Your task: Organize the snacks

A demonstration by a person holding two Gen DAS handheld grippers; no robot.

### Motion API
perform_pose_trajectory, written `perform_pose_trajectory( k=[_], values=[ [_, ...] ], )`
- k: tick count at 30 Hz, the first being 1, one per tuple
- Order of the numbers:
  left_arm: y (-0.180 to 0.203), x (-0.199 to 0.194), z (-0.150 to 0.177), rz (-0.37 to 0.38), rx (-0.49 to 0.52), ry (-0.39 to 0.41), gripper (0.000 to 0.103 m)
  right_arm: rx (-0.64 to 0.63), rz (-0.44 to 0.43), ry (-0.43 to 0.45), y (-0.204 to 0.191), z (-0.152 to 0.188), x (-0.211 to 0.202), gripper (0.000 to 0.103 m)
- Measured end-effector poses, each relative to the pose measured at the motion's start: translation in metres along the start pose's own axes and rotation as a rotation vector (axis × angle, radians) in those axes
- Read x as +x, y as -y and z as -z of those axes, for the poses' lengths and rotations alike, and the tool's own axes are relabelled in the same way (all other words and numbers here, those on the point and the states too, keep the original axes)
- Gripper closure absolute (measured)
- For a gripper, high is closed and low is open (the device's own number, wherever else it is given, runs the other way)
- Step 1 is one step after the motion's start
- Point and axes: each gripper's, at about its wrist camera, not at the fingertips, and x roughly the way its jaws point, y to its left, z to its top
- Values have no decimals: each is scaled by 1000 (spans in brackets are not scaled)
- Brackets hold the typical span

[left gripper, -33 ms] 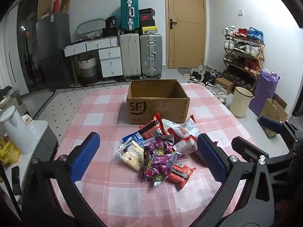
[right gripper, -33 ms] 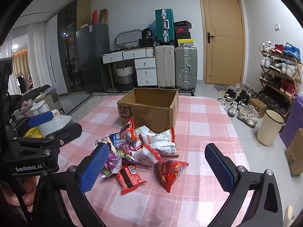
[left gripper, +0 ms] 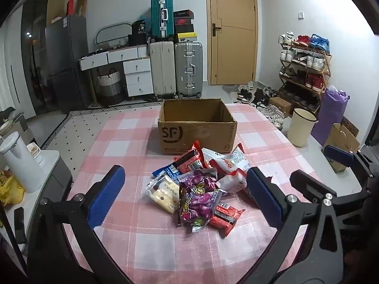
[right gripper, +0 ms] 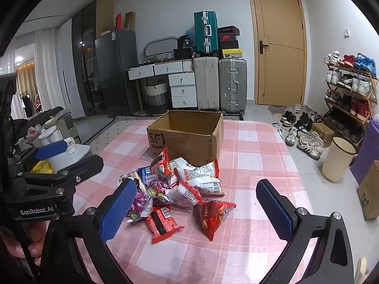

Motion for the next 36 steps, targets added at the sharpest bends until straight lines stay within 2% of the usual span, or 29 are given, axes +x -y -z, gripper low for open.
perform_pose_trajectory(
  k=[4, 6, 17, 36],
  values=[
    [-4, 8, -4, 24, -13, -50, 1, 18, -9, 9, 1, 0, 0, 0],
    [3, 8, -2, 17, 6, -32, 1, 19, -2, 5, 1, 0, 1, 0],
    [-5, 7, 1, 22, -31, -33, 1, 39, 7, -2, 8, 2, 1, 0],
    [-8, 6, 3, 26, -38, -32, 1, 40, 12, 0, 8, 2, 2, 0]
  ],
)
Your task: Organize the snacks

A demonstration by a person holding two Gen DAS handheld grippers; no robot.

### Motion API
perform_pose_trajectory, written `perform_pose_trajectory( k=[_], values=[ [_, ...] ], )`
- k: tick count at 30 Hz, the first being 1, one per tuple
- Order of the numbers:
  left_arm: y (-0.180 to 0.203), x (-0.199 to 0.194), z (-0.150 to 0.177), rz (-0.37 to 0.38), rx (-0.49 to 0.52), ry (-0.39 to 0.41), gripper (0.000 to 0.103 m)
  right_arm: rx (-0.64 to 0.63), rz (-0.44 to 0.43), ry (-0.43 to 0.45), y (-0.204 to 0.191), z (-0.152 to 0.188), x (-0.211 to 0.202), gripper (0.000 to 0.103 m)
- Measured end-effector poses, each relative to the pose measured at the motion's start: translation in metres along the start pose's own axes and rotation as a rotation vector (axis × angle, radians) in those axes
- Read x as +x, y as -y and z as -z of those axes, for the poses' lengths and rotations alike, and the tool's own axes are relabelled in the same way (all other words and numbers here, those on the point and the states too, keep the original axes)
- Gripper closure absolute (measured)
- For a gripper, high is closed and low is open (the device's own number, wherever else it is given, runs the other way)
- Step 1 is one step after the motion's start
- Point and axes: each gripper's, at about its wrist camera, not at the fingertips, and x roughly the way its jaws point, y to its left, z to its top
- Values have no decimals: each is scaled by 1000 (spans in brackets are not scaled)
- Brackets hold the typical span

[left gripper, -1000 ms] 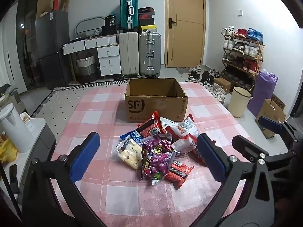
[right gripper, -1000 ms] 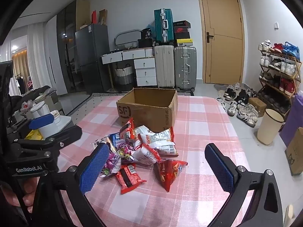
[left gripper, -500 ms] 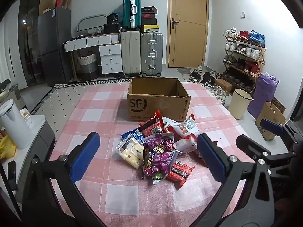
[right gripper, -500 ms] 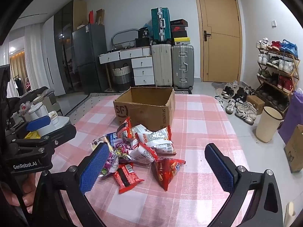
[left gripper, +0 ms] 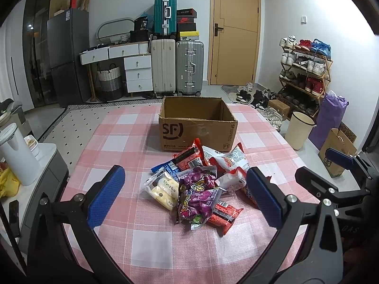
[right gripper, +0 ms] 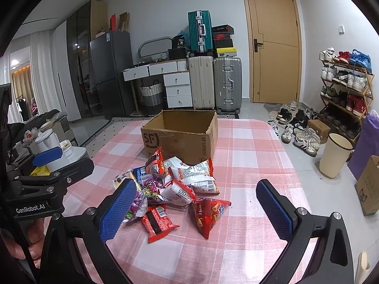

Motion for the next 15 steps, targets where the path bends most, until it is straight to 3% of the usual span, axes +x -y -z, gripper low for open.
perform_pose_trajectory(
  k=[15],
  values=[
    [2, -1, 2, 12, -10, -9, 1, 0, 4, 3, 0, 0, -2, 0]
  ],
)
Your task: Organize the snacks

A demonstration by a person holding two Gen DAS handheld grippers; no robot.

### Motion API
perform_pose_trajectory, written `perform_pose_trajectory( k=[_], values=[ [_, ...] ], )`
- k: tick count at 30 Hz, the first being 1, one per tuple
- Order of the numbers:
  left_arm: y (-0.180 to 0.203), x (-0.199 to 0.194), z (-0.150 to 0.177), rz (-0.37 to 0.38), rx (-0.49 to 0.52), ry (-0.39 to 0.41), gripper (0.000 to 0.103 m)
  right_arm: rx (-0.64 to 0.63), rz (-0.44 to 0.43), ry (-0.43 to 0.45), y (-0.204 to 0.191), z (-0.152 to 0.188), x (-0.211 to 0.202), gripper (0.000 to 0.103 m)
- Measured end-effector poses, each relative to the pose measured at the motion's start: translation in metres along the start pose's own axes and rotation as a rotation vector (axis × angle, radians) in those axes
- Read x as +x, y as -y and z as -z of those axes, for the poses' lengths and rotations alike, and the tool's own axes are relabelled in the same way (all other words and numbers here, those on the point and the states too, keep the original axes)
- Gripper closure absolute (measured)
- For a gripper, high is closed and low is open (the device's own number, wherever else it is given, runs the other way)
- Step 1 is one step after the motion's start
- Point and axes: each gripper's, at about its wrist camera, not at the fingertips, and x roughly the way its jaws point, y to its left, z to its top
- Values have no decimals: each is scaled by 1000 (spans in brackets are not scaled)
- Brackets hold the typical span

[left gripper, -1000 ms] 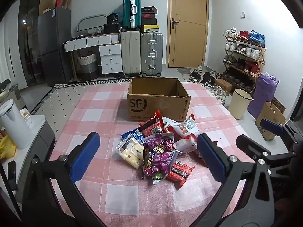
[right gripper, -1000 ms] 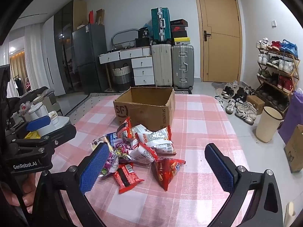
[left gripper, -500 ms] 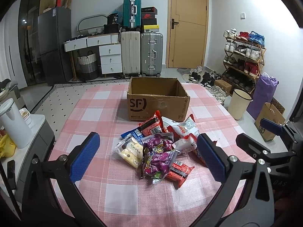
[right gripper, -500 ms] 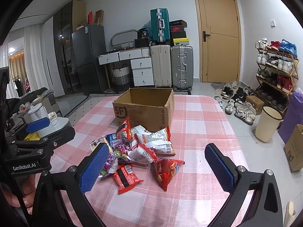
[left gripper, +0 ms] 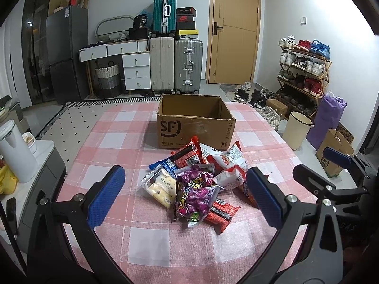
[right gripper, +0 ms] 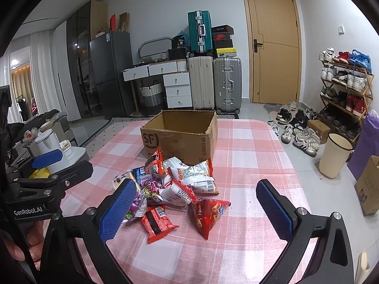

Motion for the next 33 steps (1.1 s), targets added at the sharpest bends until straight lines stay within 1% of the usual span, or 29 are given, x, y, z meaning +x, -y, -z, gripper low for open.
perform_pose_trajectory(
  k=[24, 33],
  values=[
    [-3, 4, 2, -18, -7, -9, 1, 5, 1, 0, 2, -2, -2, 0],
    [-5, 9, 4, -24, -11, -19, 1, 15, 1, -16, 5, 0, 3, 0]
  ],
)
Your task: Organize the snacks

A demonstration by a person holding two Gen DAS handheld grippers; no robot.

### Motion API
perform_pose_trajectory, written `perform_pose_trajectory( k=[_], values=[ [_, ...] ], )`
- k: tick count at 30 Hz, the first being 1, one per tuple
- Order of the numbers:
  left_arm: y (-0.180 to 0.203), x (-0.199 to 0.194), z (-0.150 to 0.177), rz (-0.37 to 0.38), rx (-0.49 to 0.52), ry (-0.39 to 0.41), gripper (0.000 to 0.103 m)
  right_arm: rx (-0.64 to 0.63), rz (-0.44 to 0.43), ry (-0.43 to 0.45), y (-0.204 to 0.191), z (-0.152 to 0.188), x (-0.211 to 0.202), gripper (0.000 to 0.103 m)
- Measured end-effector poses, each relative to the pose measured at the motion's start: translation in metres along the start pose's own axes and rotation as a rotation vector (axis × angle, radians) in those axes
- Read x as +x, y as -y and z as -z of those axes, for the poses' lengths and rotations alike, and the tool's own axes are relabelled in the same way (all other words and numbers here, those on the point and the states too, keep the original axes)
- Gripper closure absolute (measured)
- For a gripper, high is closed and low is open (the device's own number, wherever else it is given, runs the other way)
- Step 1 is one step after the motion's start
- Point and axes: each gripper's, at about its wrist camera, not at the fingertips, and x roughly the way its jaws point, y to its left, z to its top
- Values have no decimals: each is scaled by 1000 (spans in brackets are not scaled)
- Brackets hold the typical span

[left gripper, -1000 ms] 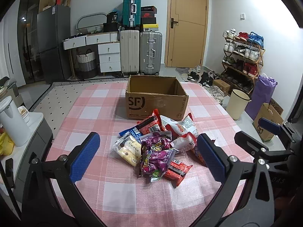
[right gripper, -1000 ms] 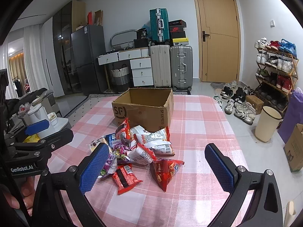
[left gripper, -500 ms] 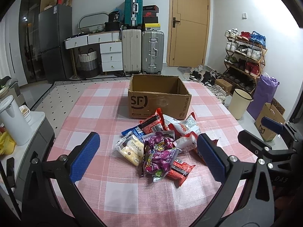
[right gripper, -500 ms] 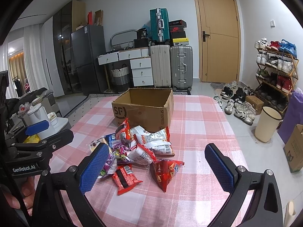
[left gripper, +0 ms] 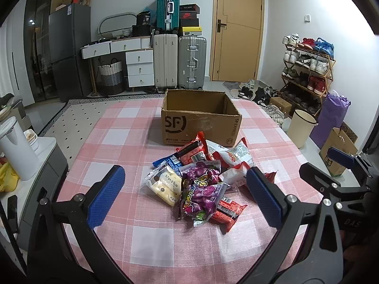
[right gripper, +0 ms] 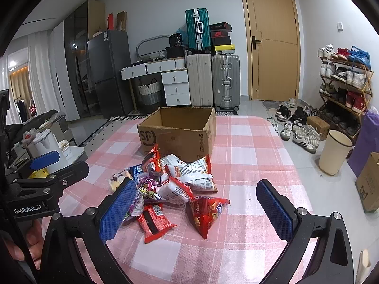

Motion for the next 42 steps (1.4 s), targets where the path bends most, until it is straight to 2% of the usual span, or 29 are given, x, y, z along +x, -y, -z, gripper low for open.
perform_pose_trajectory(
  k=[8, 22, 42],
  values=[
    [-4, 13, 4, 1, -5, -12, 1, 18, -8, -31, 10, 9, 15, 0],
    [-13, 56, 15, 8, -16, -53, 1, 51, -41, -145, 28, 37, 74, 0],
    [-24, 83, 20, 22, -34, -68, 1, 147, -93, -282, 47, 53, 151, 0]
  ],
)
